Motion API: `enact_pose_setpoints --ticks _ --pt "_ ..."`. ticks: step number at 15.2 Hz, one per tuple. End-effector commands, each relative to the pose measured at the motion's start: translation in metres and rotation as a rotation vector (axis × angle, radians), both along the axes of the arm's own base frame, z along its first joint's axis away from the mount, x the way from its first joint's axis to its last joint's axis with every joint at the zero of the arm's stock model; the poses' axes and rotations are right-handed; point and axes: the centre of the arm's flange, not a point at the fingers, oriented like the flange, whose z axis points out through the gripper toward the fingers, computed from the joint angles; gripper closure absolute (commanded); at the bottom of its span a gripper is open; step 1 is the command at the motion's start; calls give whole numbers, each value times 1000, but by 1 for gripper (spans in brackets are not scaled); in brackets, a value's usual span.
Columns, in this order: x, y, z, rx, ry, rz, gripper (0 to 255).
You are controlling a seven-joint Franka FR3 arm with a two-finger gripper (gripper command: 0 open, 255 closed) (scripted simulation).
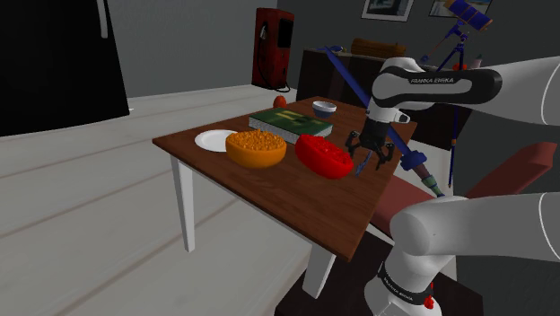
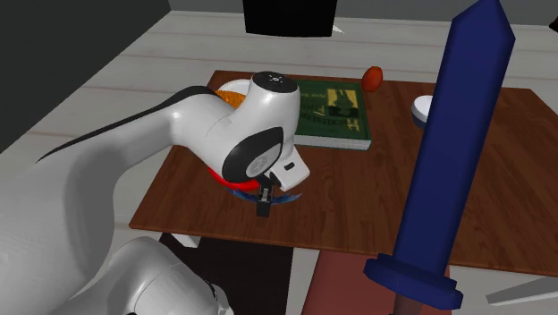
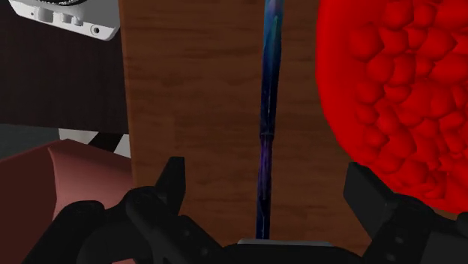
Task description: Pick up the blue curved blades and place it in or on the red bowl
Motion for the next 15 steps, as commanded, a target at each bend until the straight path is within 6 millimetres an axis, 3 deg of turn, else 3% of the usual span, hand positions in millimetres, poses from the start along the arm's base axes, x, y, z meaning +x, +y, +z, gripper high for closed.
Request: enact_pose_setpoints --ticks 1,3,4,13,15 --pt "2 5 -4 30 -2 0 0" --pt "2 5 -4 30 -2 0 0" --pt "2 4 -5 30 -3 0 255" --pt "2 5 -4 30 -2 0 255" --pt "2 5 7 30 -2 0 255"
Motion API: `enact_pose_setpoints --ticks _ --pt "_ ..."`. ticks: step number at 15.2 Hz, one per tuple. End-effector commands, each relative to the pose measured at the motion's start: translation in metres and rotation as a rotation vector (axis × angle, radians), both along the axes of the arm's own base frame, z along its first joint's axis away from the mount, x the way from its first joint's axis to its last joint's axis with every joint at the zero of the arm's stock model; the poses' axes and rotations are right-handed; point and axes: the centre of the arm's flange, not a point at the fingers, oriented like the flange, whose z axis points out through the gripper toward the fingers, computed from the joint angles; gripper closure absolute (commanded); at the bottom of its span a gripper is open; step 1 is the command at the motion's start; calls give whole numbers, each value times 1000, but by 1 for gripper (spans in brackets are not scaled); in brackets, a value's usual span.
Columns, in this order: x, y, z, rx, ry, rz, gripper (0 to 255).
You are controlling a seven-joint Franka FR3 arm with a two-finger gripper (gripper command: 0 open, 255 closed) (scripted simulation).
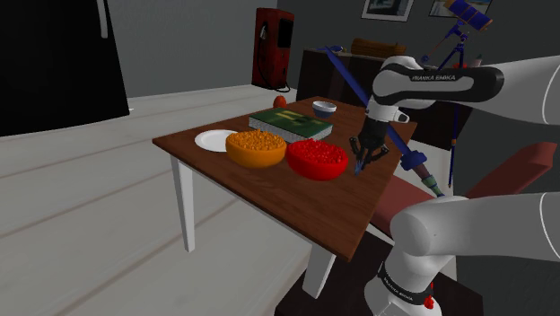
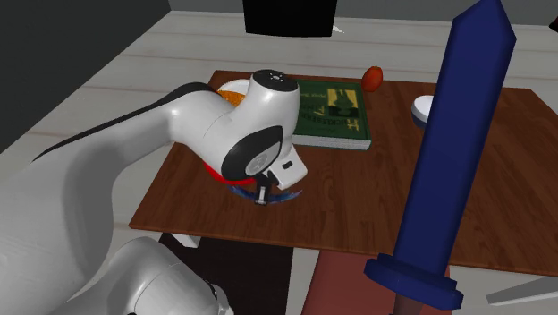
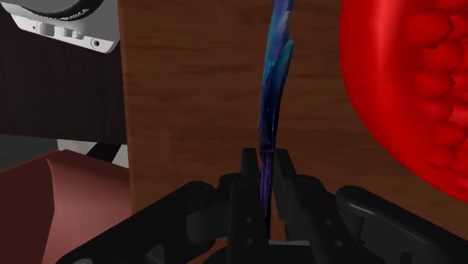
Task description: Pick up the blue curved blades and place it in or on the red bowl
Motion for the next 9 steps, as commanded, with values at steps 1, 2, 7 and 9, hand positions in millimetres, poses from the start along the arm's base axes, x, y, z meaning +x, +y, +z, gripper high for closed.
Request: enact_pose_setpoints --ticks 1,2,7,9 --pt "1 0 9 0 0 0 255" --pt "1 0 14 0 0 0 255" --pt "1 0 41 0 0 0 255" --pt "1 0 51 0 0 0 255"
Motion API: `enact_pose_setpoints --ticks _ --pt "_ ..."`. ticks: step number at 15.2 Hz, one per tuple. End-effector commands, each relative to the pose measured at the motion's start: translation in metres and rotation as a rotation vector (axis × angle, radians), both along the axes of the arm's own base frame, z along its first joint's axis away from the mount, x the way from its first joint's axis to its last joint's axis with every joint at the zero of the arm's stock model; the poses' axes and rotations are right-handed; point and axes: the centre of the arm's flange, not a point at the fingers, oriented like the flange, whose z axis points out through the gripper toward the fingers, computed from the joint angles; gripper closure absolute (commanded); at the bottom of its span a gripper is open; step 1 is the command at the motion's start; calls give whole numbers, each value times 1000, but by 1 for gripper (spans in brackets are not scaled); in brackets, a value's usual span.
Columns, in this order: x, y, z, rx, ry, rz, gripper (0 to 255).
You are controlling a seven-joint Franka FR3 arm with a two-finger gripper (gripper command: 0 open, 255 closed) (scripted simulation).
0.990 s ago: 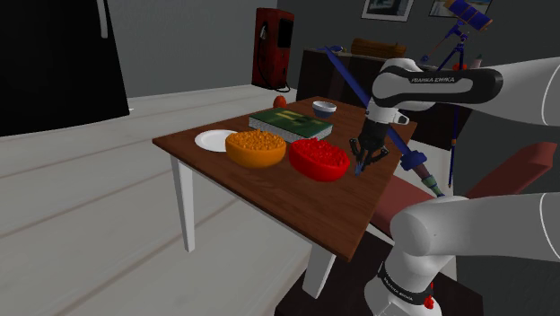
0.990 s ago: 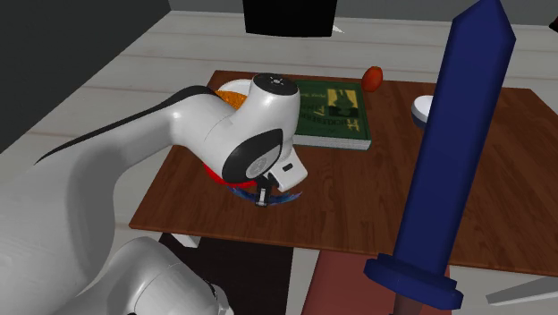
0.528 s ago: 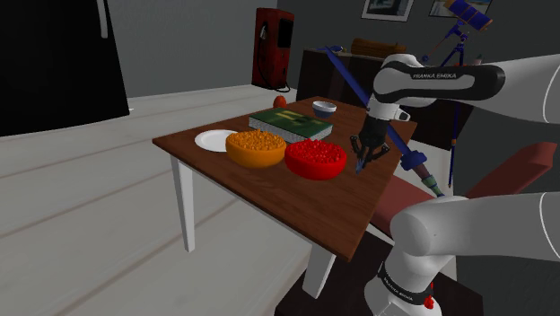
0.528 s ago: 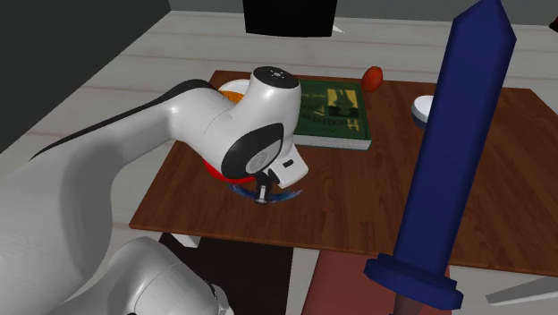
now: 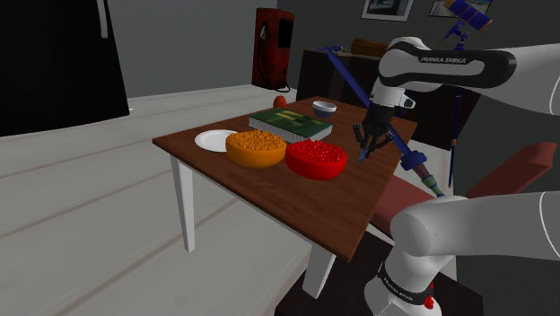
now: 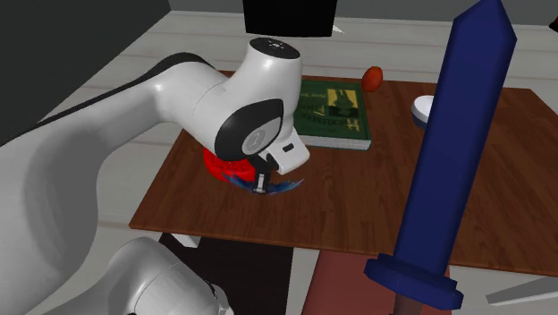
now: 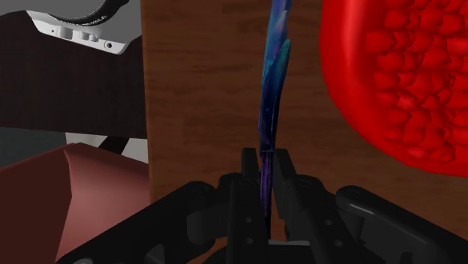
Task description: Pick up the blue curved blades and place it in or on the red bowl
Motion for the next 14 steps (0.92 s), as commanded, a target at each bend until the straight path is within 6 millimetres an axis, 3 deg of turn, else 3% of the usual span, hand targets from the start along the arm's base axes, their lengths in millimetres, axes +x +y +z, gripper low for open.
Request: enact_pose_setpoints --ticks 1,14 --pt "0 0 10 0 0 0 255" --pt "0 0 79 0 0 0 255"
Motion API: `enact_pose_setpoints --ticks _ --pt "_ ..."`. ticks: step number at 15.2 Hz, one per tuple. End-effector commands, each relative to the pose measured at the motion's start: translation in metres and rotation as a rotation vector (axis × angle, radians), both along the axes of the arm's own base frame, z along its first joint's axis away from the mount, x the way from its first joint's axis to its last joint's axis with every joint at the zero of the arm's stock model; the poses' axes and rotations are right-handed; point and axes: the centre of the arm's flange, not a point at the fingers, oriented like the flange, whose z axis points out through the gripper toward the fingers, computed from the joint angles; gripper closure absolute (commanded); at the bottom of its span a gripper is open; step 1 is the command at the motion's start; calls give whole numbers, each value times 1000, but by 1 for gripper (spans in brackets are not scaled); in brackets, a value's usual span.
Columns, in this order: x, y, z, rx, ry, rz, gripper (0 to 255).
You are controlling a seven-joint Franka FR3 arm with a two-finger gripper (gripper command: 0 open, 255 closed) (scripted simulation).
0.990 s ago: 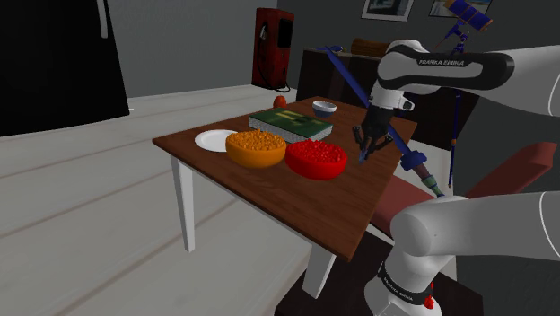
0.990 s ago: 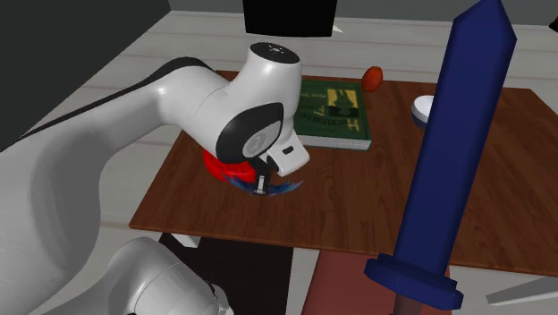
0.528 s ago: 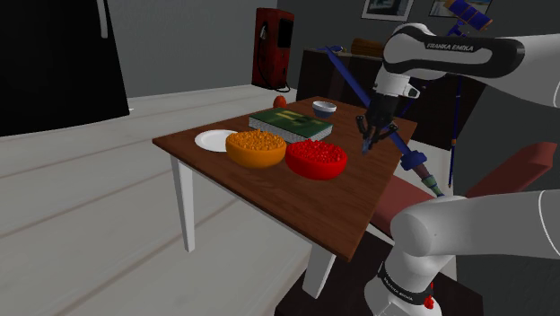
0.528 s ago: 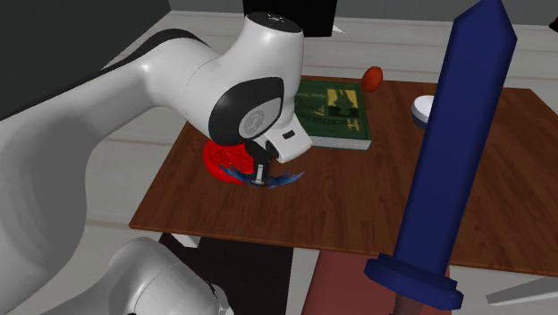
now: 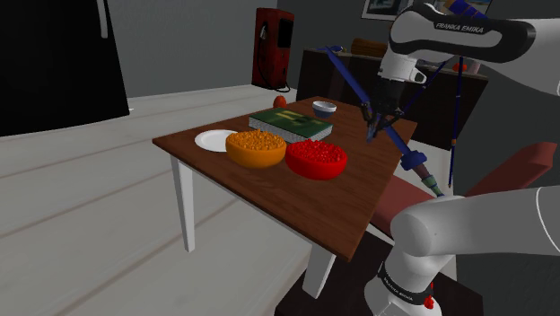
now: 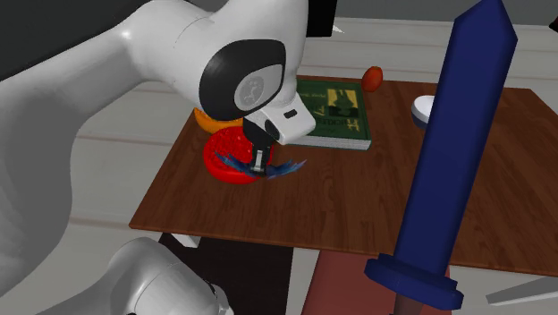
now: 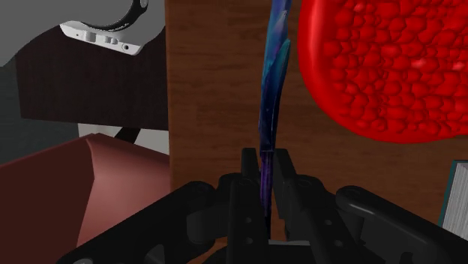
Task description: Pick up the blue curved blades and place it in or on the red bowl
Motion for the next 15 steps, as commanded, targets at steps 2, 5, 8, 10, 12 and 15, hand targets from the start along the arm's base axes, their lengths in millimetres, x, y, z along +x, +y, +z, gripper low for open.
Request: enact_pose_setpoints --ticks 2,5,8,10,12,15 --pt "1 1 16 0 0 0 255" --pt "1 1 32 0 0 0 255" --pt "1 1 45 0 0 0 255" --pt "22 17 45 0 0 0 255" --pt "43 32 44 0 0 0 255" --pt "75 56 44 0 0 0 255"
